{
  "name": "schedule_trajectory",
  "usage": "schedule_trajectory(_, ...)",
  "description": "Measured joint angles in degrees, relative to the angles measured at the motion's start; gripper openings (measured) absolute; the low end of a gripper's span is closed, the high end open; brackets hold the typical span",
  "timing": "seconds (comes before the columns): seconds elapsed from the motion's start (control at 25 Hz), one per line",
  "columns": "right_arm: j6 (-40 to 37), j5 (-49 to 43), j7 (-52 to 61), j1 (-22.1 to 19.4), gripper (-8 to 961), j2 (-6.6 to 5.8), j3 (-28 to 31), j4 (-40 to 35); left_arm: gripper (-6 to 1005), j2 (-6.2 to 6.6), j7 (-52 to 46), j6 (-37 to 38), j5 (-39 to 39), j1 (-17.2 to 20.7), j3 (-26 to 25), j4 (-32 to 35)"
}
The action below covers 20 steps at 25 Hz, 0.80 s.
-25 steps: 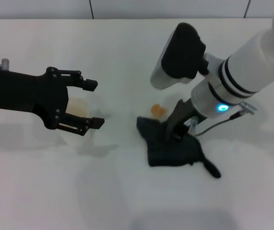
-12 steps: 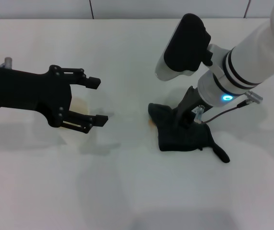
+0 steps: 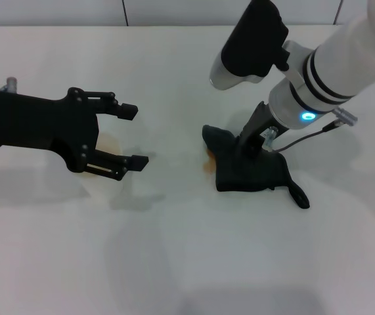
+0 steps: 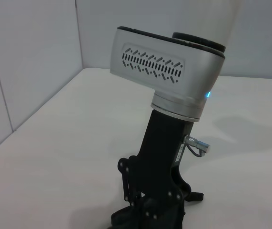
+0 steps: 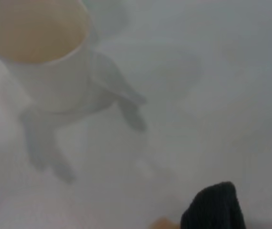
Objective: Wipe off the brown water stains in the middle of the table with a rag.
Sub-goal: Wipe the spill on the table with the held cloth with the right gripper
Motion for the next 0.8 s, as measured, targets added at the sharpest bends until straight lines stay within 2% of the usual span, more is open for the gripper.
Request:
schedule_trajectory(0.36, -1.6, 3.18, -0.49, 3.26, 80, 0.13, -3.37, 0.52, 888, -0.07, 0.46, -0.1, 0.0, 0.0, 0.13, 0.0)
schedule_trajectory(0.8, -2.35, 7.4, -0.42, 3.65, 81, 0.1, -7.85, -0.45, 887, -0.1, 0.6, -0.06, 0.01, 0.13, 0.27, 0.0)
